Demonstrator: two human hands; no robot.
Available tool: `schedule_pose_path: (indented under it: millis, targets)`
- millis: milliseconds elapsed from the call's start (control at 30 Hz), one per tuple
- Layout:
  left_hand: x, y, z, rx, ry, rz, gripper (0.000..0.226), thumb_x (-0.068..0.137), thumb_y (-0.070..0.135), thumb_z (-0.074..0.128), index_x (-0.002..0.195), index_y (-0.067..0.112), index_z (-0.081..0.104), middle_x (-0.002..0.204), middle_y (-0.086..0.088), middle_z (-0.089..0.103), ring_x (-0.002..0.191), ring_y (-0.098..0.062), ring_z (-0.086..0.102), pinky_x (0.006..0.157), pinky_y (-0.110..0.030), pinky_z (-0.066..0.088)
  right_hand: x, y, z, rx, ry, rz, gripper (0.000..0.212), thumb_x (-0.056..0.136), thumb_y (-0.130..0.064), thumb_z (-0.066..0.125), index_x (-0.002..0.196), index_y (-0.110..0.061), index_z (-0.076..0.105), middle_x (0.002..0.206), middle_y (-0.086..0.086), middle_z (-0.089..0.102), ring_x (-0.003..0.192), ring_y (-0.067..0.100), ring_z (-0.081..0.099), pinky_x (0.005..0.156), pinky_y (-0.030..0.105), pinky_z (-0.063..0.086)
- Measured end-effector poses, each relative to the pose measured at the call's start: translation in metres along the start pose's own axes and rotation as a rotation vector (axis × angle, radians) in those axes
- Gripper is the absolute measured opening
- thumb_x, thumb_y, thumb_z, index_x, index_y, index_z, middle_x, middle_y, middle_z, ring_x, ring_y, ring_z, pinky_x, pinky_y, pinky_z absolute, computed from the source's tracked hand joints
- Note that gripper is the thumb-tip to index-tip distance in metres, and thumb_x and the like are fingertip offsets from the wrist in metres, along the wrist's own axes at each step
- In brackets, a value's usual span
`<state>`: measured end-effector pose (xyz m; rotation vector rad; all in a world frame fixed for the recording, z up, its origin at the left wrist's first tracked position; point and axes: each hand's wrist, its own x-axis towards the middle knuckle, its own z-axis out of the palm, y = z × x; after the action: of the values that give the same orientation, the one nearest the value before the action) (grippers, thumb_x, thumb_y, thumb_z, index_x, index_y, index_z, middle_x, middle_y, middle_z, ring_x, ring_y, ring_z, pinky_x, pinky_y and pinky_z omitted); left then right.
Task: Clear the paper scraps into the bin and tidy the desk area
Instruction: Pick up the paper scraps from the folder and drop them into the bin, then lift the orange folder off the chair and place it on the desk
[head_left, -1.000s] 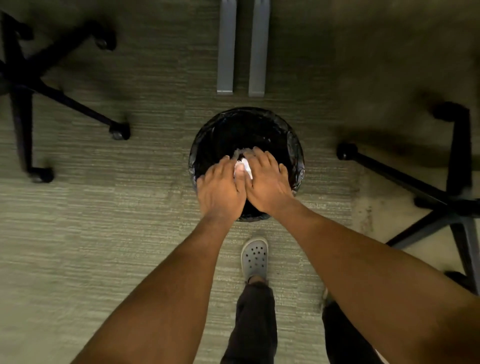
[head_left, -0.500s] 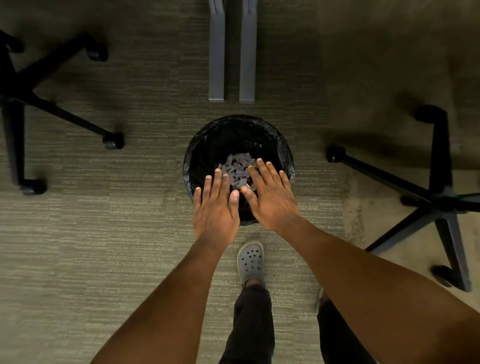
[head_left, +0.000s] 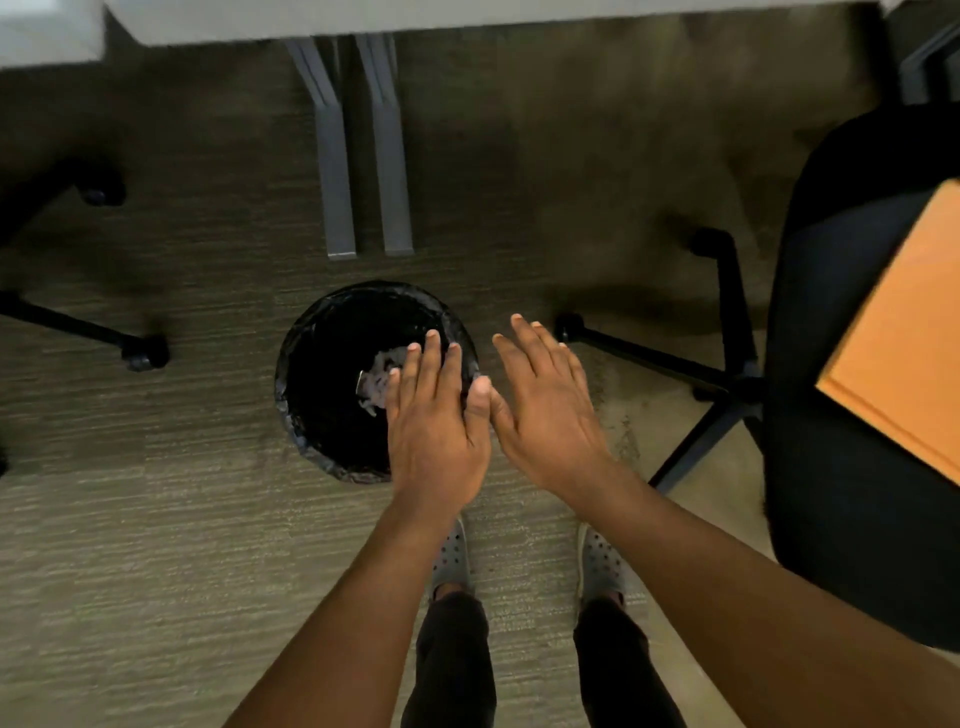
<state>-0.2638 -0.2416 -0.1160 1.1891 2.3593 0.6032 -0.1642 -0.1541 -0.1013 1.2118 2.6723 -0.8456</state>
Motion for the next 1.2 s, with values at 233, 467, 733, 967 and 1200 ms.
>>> schedule_pose_path:
  millis: [233,467,733,967,1200]
  targets:
    - [0.007,0.123,0.018,-0.183,-0.049,0.106,0.057,0.102,0.042,0.025,0.144,0.010,0.045,0.156,-0.008,0.036,0.146,-0.021,0.028,0.121,-0.044,0.018,-0.036,0.072,-0.090,0.011,0.210,0.119,0.056,0.101,-0.046,0.028,0.146,-0.016,0.037,0.161,0.006,0.022,0.149,0.020,0.013,0.120,0.043,0.013]
    - [0.003,0.234,0.059,-0.318,-0.244,0.112,0.052,0.099,0.034,0.050,0.147,0.015,0.040,0.151,-0.005,0.044,0.139,-0.020,0.037,0.111,-0.034,0.031,-0.102,0.181,-0.161,0.013,0.343,0.366,0.057,0.102,-0.049,0.033,0.146,-0.013,0.039,0.158,0.010,0.027,0.146,0.026,0.021,0.118,0.046,0.018]
    - [0.009,0.304,0.109,-0.293,-0.475,-0.057,0.052,0.098,0.025,0.053,0.147,0.014,0.038,0.146,-0.011,0.045,0.129,-0.031,0.048,0.107,-0.038,0.038,-0.202,0.298,-0.181,0.167,0.378,0.963,0.067,0.096,-0.047,0.052,0.149,-0.011,0.033,0.159,0.014,0.024,0.145,0.030,0.020,0.117,0.046,0.019]
    - [0.014,0.312,0.118,-0.186,-0.388,-0.150,0.051,0.094,0.005,0.048,0.144,0.015,0.043,0.140,-0.014,0.051,0.124,-0.032,0.049,0.101,-0.036,0.040,-0.241,0.342,-0.187,0.403,0.390,1.345,0.075,0.080,-0.047,0.070,0.137,-0.011,0.039,0.133,0.018,0.049,0.121,0.038,0.047,0.098,0.051,0.044]
    - [0.018,0.316,0.087,-0.365,-0.357,-0.275,0.056,0.088,-0.008,0.048,0.137,0.020,0.051,0.120,-0.008,0.064,0.103,-0.024,0.061,0.086,-0.035,0.052,-0.265,0.346,-0.206,0.703,0.508,1.335,0.021,0.088,-0.033,0.061,0.097,-0.014,0.061,0.103,0.011,0.065,0.090,0.028,0.059,0.086,0.046,0.052]
